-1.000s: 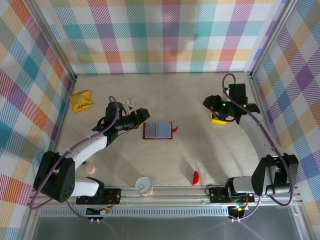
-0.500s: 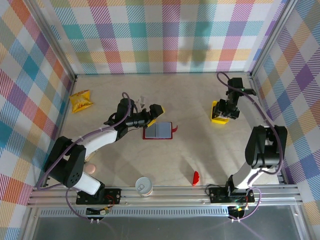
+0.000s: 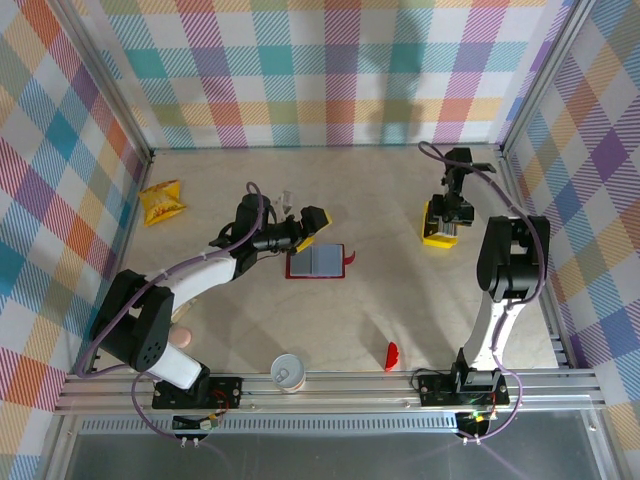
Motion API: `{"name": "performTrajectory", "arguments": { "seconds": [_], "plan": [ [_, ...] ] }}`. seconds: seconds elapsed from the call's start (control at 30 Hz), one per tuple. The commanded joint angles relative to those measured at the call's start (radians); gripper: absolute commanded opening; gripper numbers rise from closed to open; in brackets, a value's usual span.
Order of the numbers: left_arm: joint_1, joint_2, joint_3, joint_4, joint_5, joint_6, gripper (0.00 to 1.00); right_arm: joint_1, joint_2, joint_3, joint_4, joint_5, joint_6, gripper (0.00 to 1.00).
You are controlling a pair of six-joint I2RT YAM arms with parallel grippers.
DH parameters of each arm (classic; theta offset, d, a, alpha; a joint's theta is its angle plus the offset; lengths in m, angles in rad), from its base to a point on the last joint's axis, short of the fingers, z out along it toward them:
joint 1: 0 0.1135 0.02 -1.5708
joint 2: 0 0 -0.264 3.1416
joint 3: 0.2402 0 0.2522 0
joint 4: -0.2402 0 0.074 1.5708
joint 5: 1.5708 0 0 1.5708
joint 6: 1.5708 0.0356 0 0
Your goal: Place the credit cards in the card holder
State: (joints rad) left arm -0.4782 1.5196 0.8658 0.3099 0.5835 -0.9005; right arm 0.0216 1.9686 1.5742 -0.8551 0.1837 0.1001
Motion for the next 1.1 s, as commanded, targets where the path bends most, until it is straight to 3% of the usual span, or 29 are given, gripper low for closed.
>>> {"name": "performTrajectory", "arguments": {
  "seconds": [0.0, 0.37, 0.67, 0.83, 1.07],
  "plan": [
    [-0.010, 0.007, 0.035, -0.009, 0.019, 0.015, 1.00, 0.016, 0.029, 0.055, -0.019, 0.020, -0.040, 0.62],
    [-0.011, 0.001, 0.039, -0.022, 0.019, 0.018, 1.00, 0.081, 0.093, 0.085, 0.004, 0.223, -0.075, 0.65],
    [-0.010, -0.017, 0.035, -0.040, 0.015, 0.023, 1.00, 0.082, 0.115, 0.076, 0.007, 0.275, -0.077, 0.65],
    [-0.011, -0.025, 0.036, -0.048, 0.008, 0.028, 1.00, 0.081, 0.092, 0.067, 0.018, 0.292, -0.082, 0.61],
    [-0.011, -0.040, 0.046, -0.084, 0.008, 0.055, 1.00, 0.081, 0.059, 0.064, 0.035, 0.290, -0.083, 0.47]
  ]
}}
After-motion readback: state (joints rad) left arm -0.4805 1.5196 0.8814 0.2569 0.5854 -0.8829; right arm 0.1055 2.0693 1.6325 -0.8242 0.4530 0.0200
